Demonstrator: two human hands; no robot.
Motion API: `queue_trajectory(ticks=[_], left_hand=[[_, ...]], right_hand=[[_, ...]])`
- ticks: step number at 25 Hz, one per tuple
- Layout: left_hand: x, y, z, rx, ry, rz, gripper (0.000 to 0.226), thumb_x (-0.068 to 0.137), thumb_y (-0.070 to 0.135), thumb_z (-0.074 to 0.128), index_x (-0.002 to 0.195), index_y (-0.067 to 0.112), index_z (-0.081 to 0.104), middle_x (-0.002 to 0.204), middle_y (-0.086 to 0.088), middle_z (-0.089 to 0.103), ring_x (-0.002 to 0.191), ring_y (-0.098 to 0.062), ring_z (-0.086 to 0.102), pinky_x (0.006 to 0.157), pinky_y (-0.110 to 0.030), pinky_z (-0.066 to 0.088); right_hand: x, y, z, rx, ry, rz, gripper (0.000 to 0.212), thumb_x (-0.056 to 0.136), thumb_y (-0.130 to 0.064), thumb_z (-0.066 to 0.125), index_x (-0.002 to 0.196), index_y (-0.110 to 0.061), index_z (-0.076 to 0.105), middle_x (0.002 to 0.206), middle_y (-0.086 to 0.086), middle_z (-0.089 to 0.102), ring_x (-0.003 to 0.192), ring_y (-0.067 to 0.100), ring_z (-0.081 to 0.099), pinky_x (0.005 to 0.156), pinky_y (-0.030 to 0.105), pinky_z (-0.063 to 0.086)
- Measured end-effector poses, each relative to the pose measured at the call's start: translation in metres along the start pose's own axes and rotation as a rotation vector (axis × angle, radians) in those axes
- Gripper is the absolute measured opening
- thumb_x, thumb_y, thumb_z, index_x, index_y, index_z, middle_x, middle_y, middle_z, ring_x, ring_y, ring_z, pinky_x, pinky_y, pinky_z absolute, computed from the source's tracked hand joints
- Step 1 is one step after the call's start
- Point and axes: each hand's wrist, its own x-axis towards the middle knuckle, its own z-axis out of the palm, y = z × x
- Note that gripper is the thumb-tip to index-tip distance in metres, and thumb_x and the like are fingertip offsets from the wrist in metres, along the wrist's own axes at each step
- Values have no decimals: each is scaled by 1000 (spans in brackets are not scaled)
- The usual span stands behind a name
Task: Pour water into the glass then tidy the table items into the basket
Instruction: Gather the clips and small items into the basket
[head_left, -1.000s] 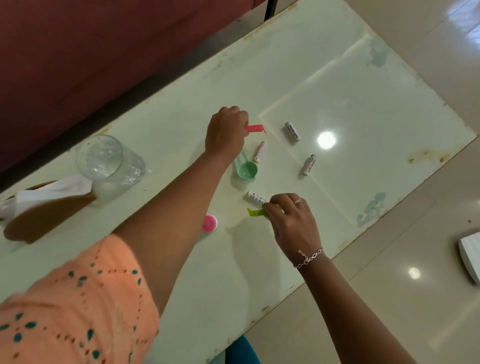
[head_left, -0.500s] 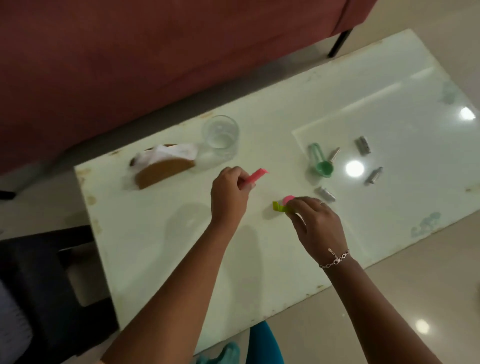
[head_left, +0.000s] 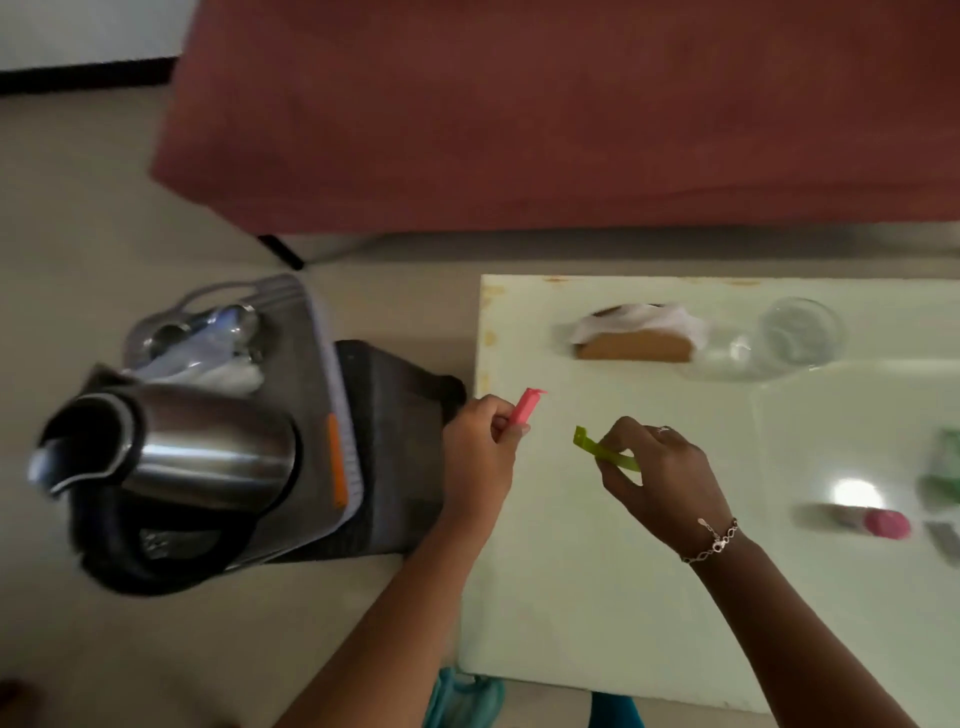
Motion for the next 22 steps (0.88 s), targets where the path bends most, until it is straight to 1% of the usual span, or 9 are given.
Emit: queue_trajectory(ticks=[4, 7, 10, 12, 14, 16, 18, 20, 22], left_hand=[[-5, -50, -60, -37, 161, -87, 5, 79, 11, 69, 79, 8, 65, 70, -8, 66, 64, -21, 62, 61, -37, 51], [-12, -87, -99, -90, 303, -286, 6, 80, 11, 68, 77, 11, 62, 69, -9, 65, 65, -26, 62, 64, -45, 52], [-23, -116, -127, -124, 399, -417, 2, 81, 9, 66, 81, 9, 64, 69, -6, 62, 68, -28, 62, 66, -42, 52], [-29, -129, -137, -90, 439, -454, 2, 82, 6, 64, 83, 6, 65, 73, -6, 61, 72, -27, 61, 69, -40, 49], [-34, -139, -143, -91, 440, -487, 4, 82, 4, 62, 85, 6, 65, 77, -8, 62, 74, -27, 60, 71, -40, 48], [-37, -147, -147, -120, 423, -515, 8, 83, 2, 60, 87, 7, 64, 80, -7, 62, 76, -25, 61, 73, -39, 50], [-39, -152, -148, -132, 403, -518, 11, 83, 0, 58, 88, 8, 64, 83, -7, 62, 78, -25, 61, 75, -38, 50], [-38, -152, -146, -108, 396, -491, 11, 82, -1, 59, 88, 7, 64, 83, -7, 62, 78, -24, 61, 74, -33, 50], [-33, -153, -143, -73, 414, -461, 9, 81, -1, 61, 87, 5, 65, 82, -8, 63, 75, -23, 61, 70, -24, 46]], right_hand=[[44, -60, 29, 74, -112, -167, 19, 65, -27, 67, 76, -15, 55, 63, -2, 65, 55, 26, 58, 49, 24, 37], [80, -111, 54, 63, -158, -345, 21, 63, -28, 67, 79, -20, 55, 66, 0, 67, 56, 27, 62, 45, 26, 47], [118, -158, 84, -31, -173, -611, 16, 64, -20, 68, 80, -18, 64, 70, 2, 69, 57, 28, 64, 41, 28, 50], [141, -183, 109, -123, -245, -797, 20, 63, -9, 71, 80, -18, 67, 72, 1, 69, 60, 27, 65, 43, 27, 49], [156, -198, 142, -234, -333, -962, 18, 67, -4, 57, 75, -17, 65, 69, 1, 66, 60, 25, 64, 44, 25, 50], [167, -209, 173, -315, -493, -1048, 21, 72, -7, 39, 70, -14, 58, 67, 4, 62, 60, 27, 62, 45, 30, 53], [179, -216, 194, -387, -582, -1068, 23, 73, -6, 36, 70, -9, 58, 68, 10, 62, 61, 31, 62, 46, 32, 54], [195, -220, 204, -469, -667, -1018, 20, 80, 0, 42, 85, -1, 62, 85, 18, 63, 78, 37, 62, 60, 38, 56], [211, -221, 217, -589, -749, -1025, 25, 89, -4, 41, 109, -2, 56, 109, 17, 56, 100, 36, 54, 79, 44, 52]])
